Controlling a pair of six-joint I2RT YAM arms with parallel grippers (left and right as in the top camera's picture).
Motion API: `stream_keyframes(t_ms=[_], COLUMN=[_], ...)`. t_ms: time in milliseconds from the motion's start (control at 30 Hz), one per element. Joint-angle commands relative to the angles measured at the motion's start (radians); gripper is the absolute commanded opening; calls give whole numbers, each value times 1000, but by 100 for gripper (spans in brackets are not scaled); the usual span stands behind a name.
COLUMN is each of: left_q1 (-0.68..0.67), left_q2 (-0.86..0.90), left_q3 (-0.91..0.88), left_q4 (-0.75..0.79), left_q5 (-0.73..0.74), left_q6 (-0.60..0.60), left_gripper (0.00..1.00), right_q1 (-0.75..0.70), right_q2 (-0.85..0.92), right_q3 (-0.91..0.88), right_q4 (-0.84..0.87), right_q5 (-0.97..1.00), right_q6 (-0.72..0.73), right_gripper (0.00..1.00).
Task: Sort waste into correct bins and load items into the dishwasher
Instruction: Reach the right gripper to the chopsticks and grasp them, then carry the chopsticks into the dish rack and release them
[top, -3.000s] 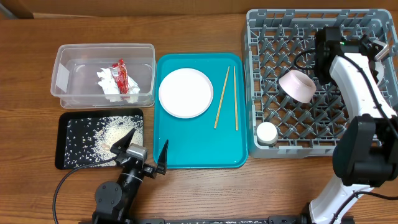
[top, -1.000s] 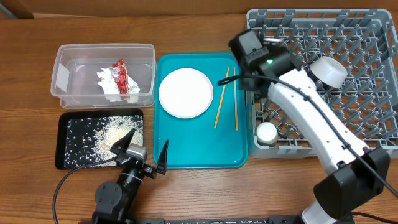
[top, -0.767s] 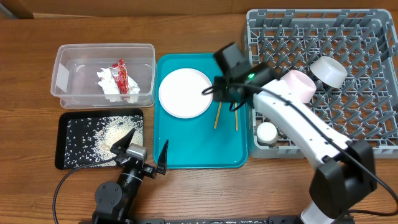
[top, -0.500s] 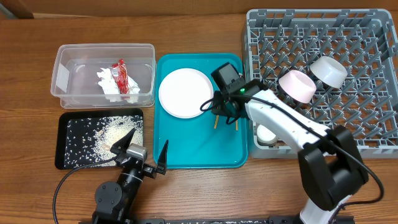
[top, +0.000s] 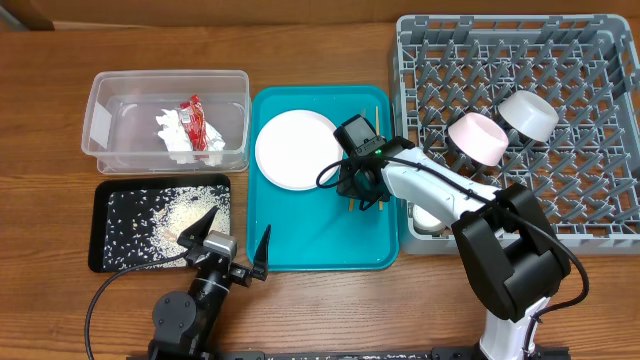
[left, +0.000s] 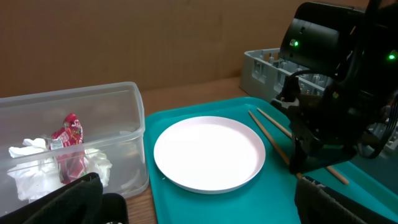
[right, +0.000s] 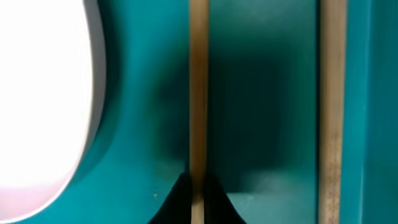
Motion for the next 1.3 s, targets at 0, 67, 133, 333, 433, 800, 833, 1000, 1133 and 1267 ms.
stream_keyframes(t_ms=[0,67,133,333,433,800,833,1000,1133,1267], left_q1=[6,6,6,6,6,6,6,6,6,6], left_q2=[-10,-10,-10,-10,-10,-10,-10,-10,-10,-10], left_q3=[-8,-8,-8,-8,-8,-8,-8,-8,-8,-8], left_q4=[5,5,5,5,5,5,5,5,5,5], left_q5=[11,11,11,11,11,11,11,11,11,11], left_q6=[9,9,9,9,9,9,9,9,9,9], left_gripper=[100,100,100,100,100,100,100,100,100,100], right_q1=[5,5,5,-51,-114,-264,-264,-264,-271,-278], right_q2=[24,-5,-47,-240,-303,-169,-161,-187,-199,-191], right_q3=[37,67,99,195,198,185,185,195,194,190], right_q4=[-55,-92,-131,-216,-204,-190,-193,-199,-208,-209], right_q5=[6,27,59,140,153,150,153,163,205,156], right_q6=[-29,-67,-89,-196,-296,-526,-533,-510,-488,-509], right_gripper=[4,4,4,4,4,4,4,4,4,66])
